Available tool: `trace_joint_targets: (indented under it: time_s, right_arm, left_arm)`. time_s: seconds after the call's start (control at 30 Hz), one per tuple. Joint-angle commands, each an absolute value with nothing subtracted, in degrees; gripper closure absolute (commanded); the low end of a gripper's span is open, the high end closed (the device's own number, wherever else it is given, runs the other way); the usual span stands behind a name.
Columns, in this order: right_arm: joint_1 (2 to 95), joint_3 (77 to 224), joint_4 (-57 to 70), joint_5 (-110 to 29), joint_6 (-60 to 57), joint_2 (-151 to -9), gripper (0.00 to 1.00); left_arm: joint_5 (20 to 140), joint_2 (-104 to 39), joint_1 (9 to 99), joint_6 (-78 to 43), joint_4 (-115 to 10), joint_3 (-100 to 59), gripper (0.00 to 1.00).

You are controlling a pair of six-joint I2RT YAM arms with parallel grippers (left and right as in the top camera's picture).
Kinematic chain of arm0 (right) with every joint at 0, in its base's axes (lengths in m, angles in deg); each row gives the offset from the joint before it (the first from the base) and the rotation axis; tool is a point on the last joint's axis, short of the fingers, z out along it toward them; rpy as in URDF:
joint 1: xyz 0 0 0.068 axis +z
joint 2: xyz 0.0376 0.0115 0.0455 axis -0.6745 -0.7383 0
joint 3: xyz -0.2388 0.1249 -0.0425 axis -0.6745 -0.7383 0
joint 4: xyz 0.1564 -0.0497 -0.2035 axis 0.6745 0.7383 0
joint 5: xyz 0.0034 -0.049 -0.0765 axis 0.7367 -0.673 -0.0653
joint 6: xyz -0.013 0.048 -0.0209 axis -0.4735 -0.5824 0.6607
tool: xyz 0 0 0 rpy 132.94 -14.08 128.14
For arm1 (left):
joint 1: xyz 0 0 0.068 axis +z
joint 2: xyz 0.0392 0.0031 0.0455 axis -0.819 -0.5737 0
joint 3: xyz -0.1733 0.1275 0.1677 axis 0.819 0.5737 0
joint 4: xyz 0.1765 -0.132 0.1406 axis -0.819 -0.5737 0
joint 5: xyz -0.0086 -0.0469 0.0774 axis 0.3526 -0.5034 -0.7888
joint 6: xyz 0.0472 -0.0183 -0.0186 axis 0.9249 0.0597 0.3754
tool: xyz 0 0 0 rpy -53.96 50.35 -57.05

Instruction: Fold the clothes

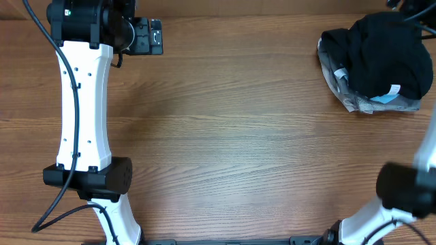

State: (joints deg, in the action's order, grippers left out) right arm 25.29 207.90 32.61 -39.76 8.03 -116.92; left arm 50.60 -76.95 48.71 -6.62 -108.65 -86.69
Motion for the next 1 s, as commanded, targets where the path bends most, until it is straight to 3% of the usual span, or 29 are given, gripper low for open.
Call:
trace_joint_targets:
  time_s: [0.0, 0.27, 0.5, 0.63, 0.8, 0.97]
  right_arm:
    - [27.10, 209.65, 36.63, -28.90, 7.87, -111.41, 0.00]
    - [32.65, 209.65, 53.94, -2.28, 7.87, -105.69, 0.00]
    - [33.42, 209.63, 58.55, -4.50, 7.90, -106.17, 0.00]
    - [33.42, 209.58, 63.38, -17.18, 8.49, -106.17, 0.00]
    - [34.77, 209.17, 60.74, -19.19, 24.33, -105.60, 0.00]
    - [37.55, 208.86, 55.51, -19.19, 25.64, -101.43, 0.00]
  left_arm:
    - [50.29, -77.56, 48.62, -5.55, -108.63, -86.78, 0.00]
    - [50.29, -77.56, 48.62, -5.55, -108.63, -86.78, 0.00]
    - [50.29, -77.56, 48.60, -5.55, -108.63, -86.78, 0.00]
    - [50.29, -77.56, 48.62, -5.55, -108.63, -86.78, 0.00]
    - [50.29, -77.56, 48.62, -5.55, -108.63, -86.78, 0.00]
    - [50.29, -77.56, 48.60, -5.55, -108.63, -86.78, 0.00]
